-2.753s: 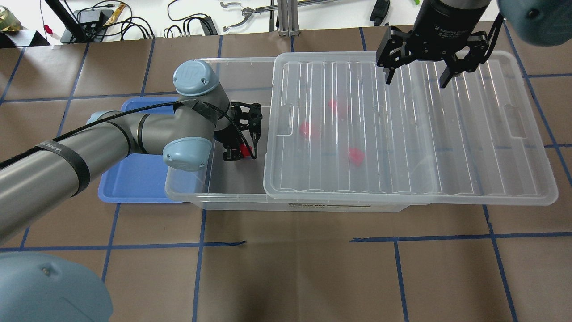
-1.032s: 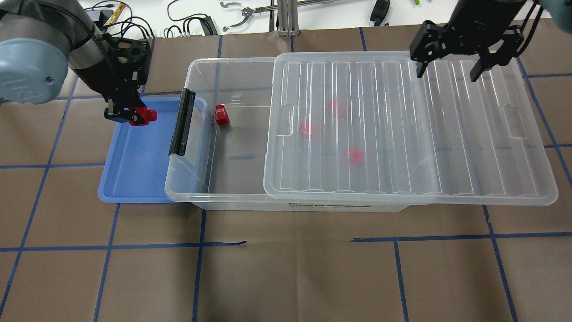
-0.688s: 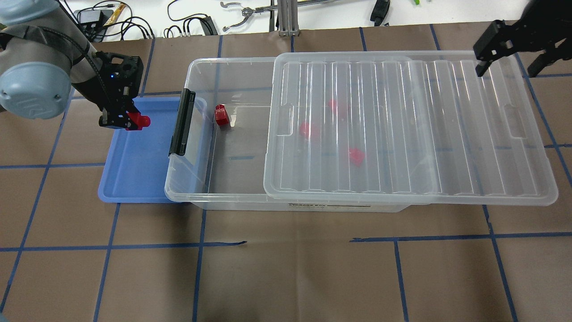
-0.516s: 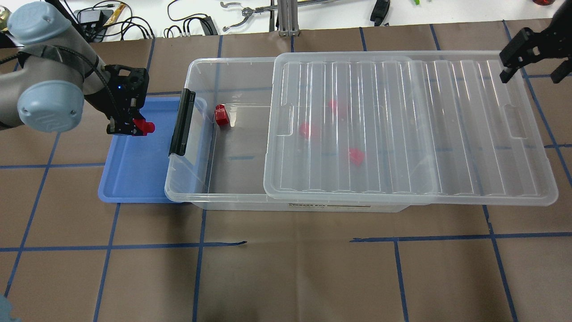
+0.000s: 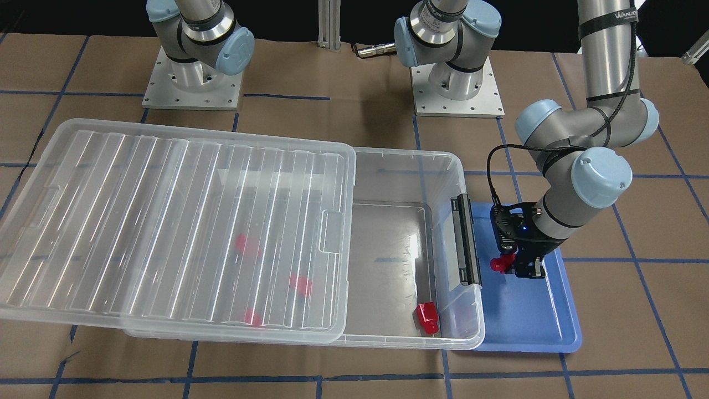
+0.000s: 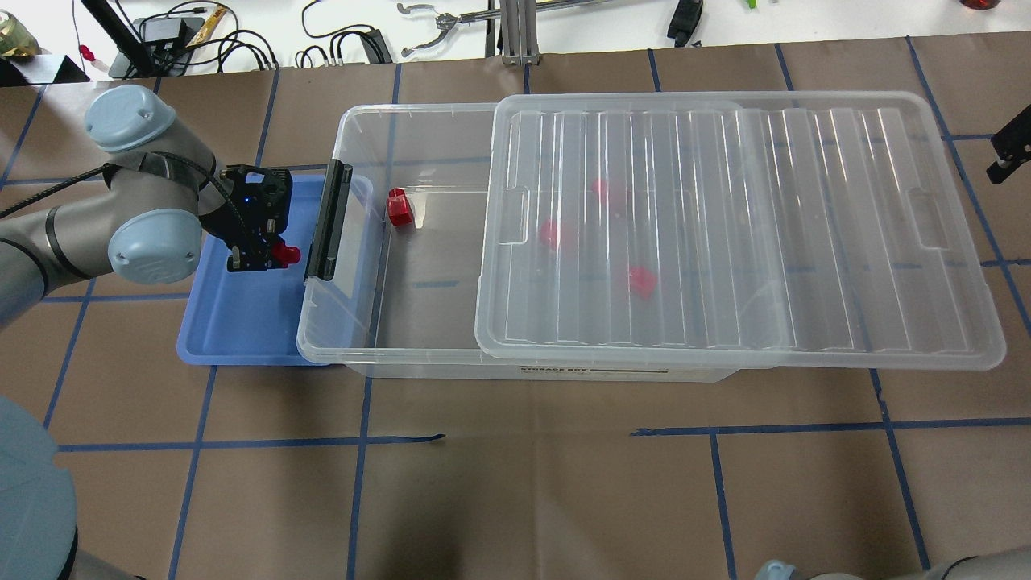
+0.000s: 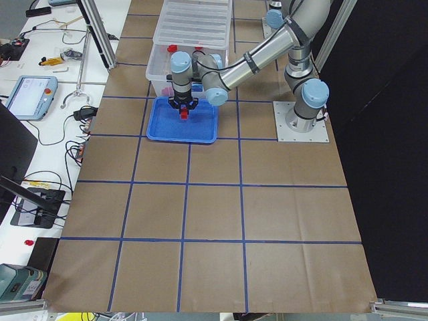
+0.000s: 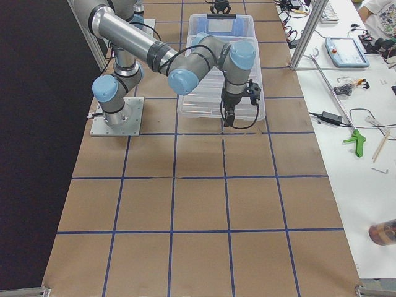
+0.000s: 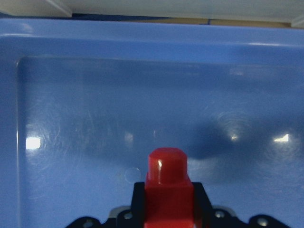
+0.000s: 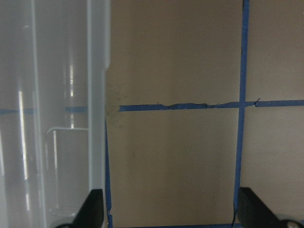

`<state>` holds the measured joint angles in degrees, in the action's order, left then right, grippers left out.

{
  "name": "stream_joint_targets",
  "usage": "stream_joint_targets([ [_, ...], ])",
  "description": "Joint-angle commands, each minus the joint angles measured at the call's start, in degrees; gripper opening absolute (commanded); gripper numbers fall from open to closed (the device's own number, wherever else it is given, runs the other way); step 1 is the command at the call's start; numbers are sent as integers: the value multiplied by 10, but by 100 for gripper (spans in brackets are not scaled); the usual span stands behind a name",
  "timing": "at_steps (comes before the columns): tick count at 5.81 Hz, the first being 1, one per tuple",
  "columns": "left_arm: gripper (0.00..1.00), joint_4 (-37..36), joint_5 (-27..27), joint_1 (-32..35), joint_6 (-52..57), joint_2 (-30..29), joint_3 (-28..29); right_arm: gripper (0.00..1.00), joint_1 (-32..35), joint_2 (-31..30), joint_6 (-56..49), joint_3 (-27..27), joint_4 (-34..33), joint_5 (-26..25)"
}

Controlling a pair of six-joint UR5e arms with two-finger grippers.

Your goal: Place red block in blue tray from box

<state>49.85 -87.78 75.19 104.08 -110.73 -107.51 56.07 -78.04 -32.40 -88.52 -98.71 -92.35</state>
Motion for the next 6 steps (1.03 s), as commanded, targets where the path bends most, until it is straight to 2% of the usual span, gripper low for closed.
stream_joint_targets([
  [1,98,-5,-5,0,0,-6,0,100,-22,8,-4,-55,-59,-12],
  [2,99,0,-4,0,-5,-5,8,100,-23,4,-1,-76,-96,-13],
  [3,99,15,-2,5,-7,17,13,100,-23,1,5,-90,-98,-15],
  [4,99,91,-1,7,-13,53,37,100,-21,-9,11,-91,-93,-10],
  [6,99,266,-1,27,-45,87,137,100,-10,-19,46,-100,-87,-2],
])
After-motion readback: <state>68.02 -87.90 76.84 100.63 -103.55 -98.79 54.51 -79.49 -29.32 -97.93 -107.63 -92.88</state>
